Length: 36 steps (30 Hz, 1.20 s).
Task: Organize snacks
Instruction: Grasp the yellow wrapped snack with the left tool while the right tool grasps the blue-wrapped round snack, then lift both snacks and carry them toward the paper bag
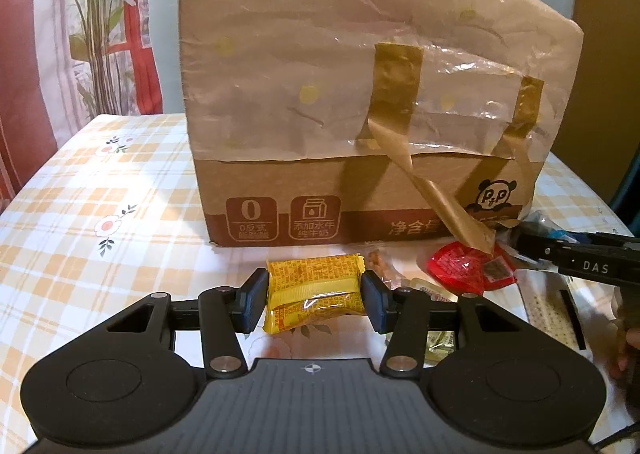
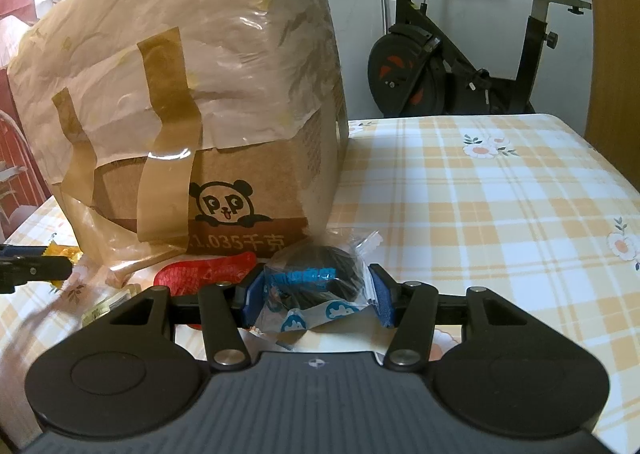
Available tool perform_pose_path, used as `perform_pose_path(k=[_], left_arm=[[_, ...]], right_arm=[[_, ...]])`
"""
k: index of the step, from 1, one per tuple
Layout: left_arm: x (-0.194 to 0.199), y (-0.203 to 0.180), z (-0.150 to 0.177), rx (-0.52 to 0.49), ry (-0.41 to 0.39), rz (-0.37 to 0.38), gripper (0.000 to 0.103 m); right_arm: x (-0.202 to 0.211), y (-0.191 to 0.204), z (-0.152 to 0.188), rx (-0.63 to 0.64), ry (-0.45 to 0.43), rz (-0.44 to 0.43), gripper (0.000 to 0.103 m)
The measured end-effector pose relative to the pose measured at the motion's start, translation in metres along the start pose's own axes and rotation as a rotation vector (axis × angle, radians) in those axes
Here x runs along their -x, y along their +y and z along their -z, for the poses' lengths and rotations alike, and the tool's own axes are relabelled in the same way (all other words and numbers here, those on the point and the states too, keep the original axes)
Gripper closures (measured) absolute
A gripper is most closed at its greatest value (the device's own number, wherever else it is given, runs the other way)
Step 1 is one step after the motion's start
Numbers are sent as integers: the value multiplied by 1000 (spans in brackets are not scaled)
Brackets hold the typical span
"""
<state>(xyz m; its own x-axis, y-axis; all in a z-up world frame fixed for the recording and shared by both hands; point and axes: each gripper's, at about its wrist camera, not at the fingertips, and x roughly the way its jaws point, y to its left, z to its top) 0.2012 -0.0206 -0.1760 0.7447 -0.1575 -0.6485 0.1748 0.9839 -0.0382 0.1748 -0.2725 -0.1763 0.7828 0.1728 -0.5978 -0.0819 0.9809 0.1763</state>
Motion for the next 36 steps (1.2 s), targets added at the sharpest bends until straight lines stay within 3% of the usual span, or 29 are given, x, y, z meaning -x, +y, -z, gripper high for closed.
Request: perform_pose_path(k=[8, 20, 36], left_arm=[[13, 9, -5, 15, -41, -4, 50], [49, 19, -25, 58, -162, -24, 50], [107, 8, -89, -46, -421, -57, 50]], right_arm=[[5, 5, -1, 39, 2, 23, 48], [61, -17, -10, -111, -111, 84, 48], [123, 3, -74, -78, -376, 35, 48]])
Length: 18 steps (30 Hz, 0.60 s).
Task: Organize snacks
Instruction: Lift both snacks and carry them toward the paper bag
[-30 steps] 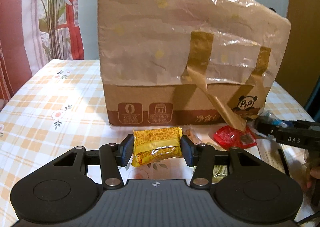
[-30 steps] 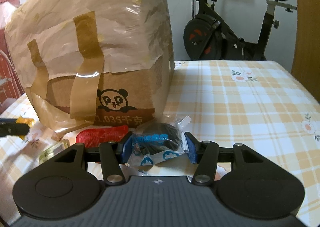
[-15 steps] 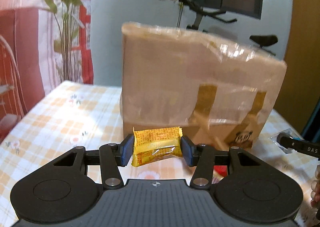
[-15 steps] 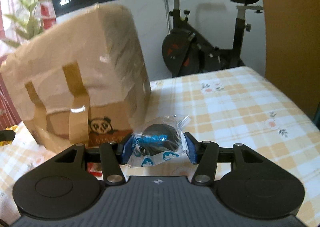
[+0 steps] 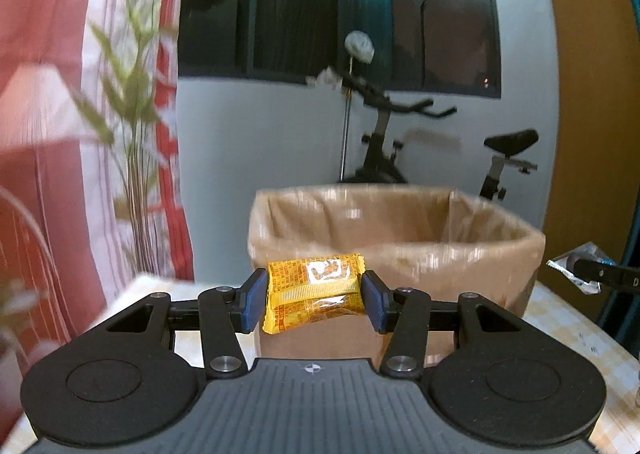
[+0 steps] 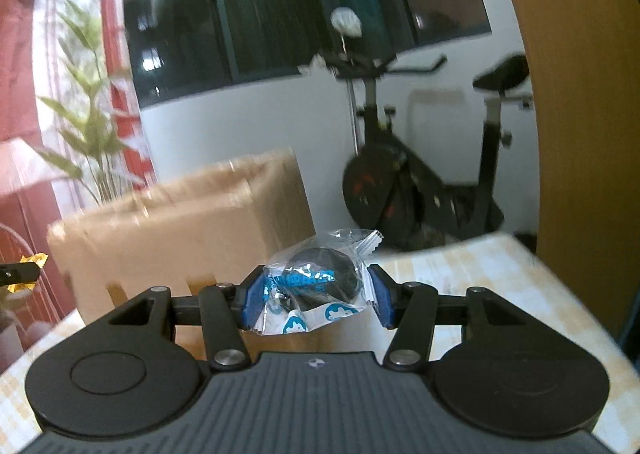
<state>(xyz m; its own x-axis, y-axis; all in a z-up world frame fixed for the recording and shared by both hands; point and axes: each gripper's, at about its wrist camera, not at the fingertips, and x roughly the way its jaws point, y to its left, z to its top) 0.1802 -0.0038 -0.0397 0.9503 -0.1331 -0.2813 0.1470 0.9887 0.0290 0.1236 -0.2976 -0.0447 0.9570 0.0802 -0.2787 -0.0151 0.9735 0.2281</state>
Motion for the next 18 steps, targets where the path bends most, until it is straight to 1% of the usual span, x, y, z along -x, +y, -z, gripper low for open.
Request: perform_pose_path(k=[5, 10, 14, 18], left_arm=[[-7, -4, -32, -34, -63, 13, 50], [-29, -8, -54, -49, -63, 39, 50], [-59, -9, -60, -48, -17, 58, 50], [-91, -3, -57, -18, 44, 62, 50]], right_arm=[[-1, 8, -29, 14, -67, -35, 47], [-16, 19, -55, 11, -84, -83, 48], [-36, 39, -70, 50, -73, -149, 47], [-72, 66, -71, 121, -7, -203, 48]])
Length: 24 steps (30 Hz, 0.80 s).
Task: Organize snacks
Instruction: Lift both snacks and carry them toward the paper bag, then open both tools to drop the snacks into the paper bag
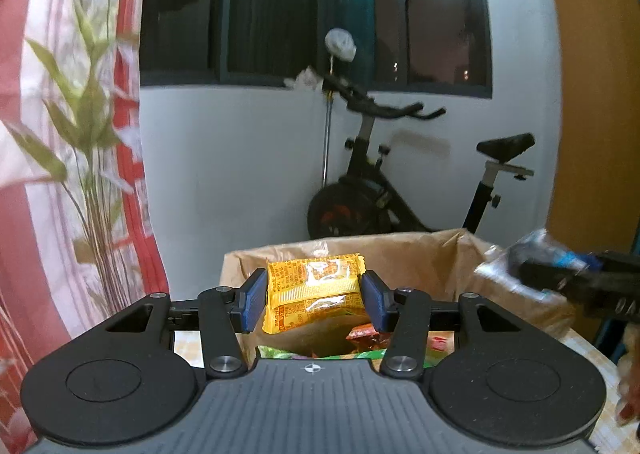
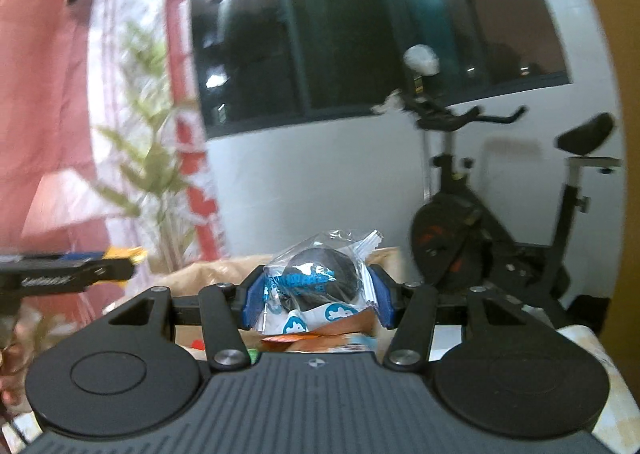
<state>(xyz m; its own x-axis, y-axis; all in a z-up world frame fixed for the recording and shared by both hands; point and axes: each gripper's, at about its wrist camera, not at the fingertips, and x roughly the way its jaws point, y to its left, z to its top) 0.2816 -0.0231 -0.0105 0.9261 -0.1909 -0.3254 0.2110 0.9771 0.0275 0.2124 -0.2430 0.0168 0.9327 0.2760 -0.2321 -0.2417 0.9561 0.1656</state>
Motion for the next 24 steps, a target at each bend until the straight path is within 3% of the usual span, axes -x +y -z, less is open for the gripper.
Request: perform_pose_path(k=[6, 11, 15, 18, 24], left_arm=[[-26, 2, 5, -11, 50, 8, 50], [-30, -1, 11, -40, 61, 22, 45], [-27, -2, 12, -47, 57, 3, 41], [-23, 0, 10, -38, 58, 4, 39], [-3, 3, 9, -22, 53, 4, 35]], right_arm=[[-56, 20, 7, 40, 123, -4, 48], [-73, 28, 10, 70, 176, 11, 46], [-71, 26, 11, 50, 187, 2, 42], [-60, 24, 10, 39, 163, 13, 34], [-39, 20, 6, 20, 139, 9, 33]])
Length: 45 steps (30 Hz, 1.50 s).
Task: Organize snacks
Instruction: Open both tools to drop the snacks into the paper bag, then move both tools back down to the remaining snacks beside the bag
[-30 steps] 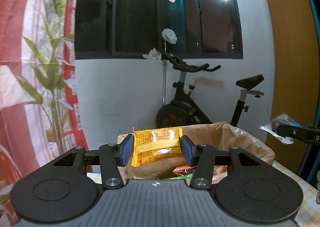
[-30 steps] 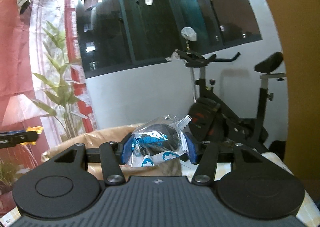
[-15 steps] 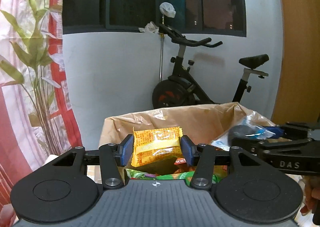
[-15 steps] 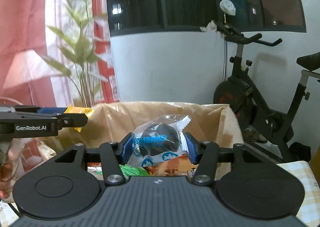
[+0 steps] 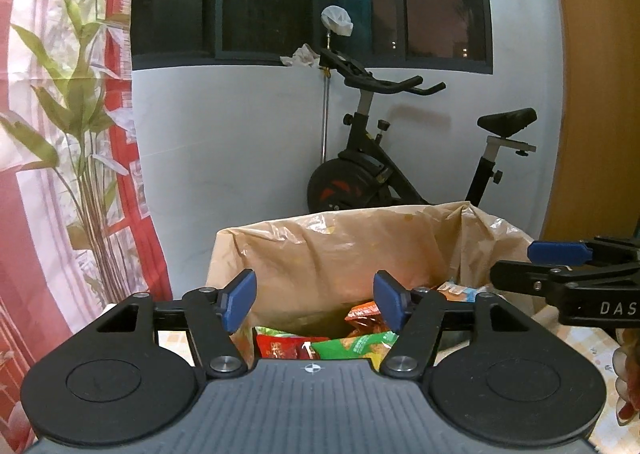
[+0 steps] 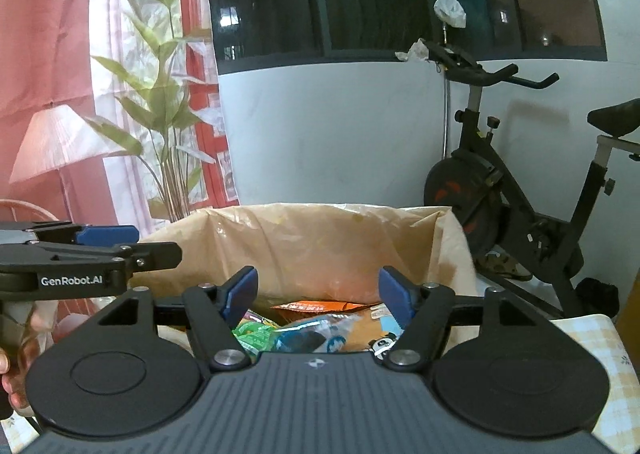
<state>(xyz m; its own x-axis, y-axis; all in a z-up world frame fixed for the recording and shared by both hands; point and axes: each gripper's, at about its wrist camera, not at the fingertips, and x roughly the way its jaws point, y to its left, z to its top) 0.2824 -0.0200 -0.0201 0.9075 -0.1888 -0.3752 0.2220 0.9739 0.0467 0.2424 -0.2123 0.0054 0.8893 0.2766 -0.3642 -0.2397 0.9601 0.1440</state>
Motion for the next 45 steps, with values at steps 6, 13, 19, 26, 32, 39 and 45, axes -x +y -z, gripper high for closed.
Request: perform_pose_path(k=[6, 13, 19, 26, 32, 39, 45], left_arm=[[25, 3, 10, 34, -1, 10, 35], [56, -3, 29, 81, -18, 38, 35], [75, -9, 58, 127, -18, 42, 35], [78, -8, 93, 163, 32, 45, 35], [73, -9, 116, 146, 108, 21, 35], [71, -13, 135, 141, 167, 25, 35], [64, -12, 148, 164, 231, 30, 35]], right_arm=[[24, -4, 6, -33, -17, -5, 33], [55, 7, 21, 27, -55, 11, 33], [74, 19, 40, 71, -74, 19, 33], [84, 23, 60, 98, -43, 31, 33], [88, 18, 83, 71, 11, 35, 33], [92, 4, 115, 23, 103, 47, 33], [95, -8, 145, -7, 190, 105, 33]])
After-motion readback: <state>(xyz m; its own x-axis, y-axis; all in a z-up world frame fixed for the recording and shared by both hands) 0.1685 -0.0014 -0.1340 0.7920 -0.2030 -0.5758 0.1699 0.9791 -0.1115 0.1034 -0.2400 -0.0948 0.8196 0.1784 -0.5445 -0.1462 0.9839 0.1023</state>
